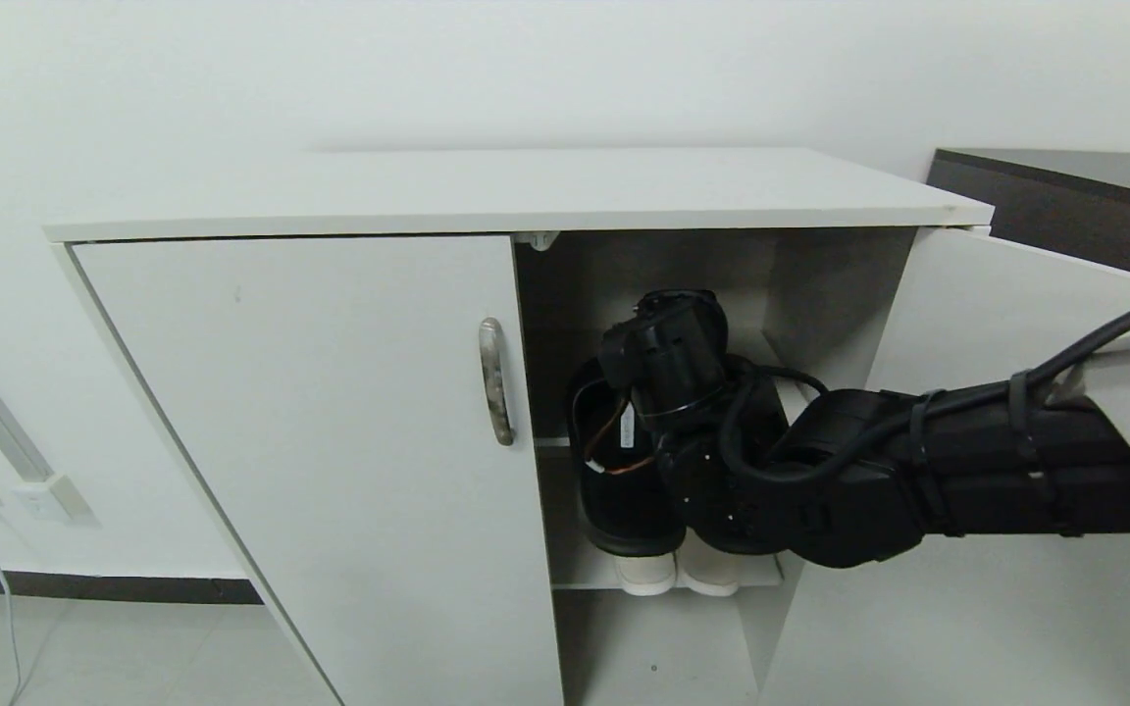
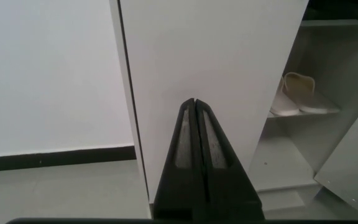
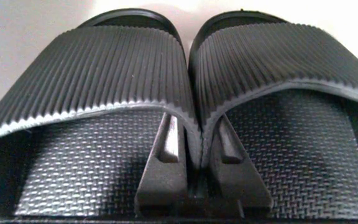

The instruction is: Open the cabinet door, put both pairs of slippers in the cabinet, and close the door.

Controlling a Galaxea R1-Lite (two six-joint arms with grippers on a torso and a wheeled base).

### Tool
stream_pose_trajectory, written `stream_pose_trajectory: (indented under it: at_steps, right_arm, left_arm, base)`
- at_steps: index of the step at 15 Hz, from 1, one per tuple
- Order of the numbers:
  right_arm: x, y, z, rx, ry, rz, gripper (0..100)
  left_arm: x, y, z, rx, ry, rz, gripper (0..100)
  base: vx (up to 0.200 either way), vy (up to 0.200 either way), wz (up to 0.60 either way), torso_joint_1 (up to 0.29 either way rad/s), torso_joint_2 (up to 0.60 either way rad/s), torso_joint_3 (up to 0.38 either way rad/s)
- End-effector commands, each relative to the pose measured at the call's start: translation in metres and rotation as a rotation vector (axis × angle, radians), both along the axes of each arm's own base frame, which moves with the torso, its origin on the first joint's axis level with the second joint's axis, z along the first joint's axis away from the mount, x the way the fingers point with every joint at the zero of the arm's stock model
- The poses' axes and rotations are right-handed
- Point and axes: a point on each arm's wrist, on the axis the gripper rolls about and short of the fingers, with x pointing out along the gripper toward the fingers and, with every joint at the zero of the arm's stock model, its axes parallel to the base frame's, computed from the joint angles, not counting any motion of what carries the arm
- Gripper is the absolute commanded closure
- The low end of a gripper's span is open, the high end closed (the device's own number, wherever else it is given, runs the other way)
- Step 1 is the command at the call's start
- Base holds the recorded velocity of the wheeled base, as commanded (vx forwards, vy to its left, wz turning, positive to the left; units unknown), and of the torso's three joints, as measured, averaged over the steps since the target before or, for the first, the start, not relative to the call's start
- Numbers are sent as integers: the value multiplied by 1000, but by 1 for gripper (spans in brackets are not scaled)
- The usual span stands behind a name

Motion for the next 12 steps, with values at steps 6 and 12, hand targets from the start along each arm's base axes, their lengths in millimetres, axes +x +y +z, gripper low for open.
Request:
stream_pose_trajectory:
  at_steps: [6,12]
  right_arm:
    - [50,0,-6,-10,-21,-27,100]
    - [67,-8,3,-7,-49,-42,100]
  left_arm:
    - [0,0,0,-2,1,2,100]
    - [0,0,0,-2,1,2,100]
  base:
    - [0,0,0,0,0,0]
    - [0,0,0,0,0,0]
